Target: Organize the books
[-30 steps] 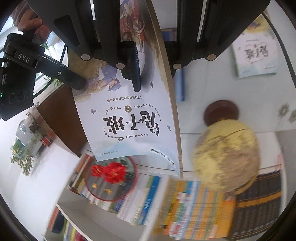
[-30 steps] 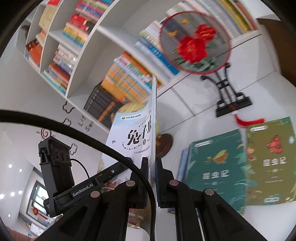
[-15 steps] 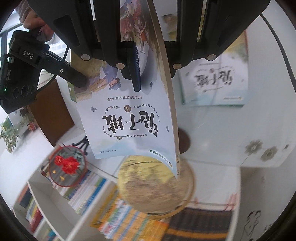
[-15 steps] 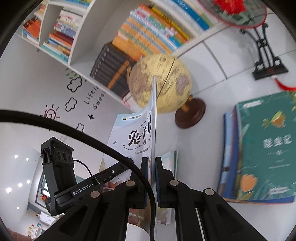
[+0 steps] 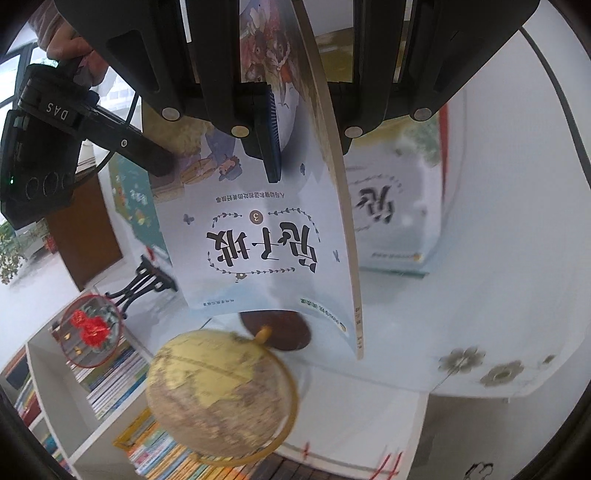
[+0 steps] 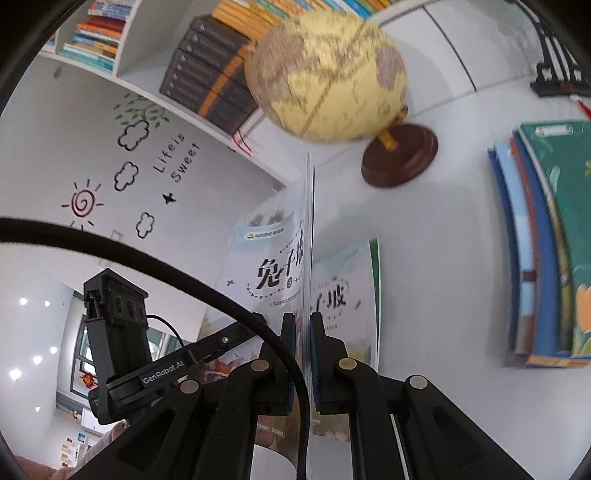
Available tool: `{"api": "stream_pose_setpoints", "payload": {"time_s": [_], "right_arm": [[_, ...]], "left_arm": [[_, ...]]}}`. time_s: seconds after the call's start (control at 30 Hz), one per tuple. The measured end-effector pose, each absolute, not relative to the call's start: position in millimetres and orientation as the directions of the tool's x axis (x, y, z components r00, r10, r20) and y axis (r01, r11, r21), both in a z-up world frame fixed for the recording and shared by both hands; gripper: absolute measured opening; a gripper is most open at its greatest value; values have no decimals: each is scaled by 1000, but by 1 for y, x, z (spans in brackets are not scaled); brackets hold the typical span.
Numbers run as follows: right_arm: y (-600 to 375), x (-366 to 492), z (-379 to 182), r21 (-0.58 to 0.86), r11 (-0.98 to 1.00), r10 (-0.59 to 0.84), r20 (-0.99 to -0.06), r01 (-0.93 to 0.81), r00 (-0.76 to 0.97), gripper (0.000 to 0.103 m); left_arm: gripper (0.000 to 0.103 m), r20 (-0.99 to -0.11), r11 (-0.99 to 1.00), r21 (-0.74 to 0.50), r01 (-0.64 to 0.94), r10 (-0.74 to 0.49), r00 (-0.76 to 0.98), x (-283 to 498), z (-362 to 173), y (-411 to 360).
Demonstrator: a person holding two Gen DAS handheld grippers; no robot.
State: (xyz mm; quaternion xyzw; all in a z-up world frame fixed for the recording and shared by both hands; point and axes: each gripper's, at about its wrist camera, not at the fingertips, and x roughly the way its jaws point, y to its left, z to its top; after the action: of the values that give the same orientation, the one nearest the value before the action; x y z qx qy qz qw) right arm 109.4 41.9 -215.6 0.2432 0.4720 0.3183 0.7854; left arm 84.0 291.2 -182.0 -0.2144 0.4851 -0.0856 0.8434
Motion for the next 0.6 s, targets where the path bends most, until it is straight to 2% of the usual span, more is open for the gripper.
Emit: {"api": "stream_pose_setpoints", "payload": {"time_s": [0.33, 0.47, 0.57, 0.6], "right_arm": [[69, 112, -253, 663, 710, 703, -653, -238, 282, 7], [77, 114, -263, 635, 741, 671, -686, -217, 283, 8], [79, 115, -268, 613, 766, 642, -715, -192, 277, 23], [80, 115, -271, 607, 774, 633, -729, -182, 259, 34]], "left_arm": [[21, -830, 906, -416, -79, -342, 441, 81, -214, 312], [32, -866, 928, -363, -87, -301, 399, 83, -220, 311], [34, -887, 934, -344, -95, -290, 360, 80, -224, 312], [35, -897, 940, -326, -99, -274, 347, 79, -225, 312]]}}
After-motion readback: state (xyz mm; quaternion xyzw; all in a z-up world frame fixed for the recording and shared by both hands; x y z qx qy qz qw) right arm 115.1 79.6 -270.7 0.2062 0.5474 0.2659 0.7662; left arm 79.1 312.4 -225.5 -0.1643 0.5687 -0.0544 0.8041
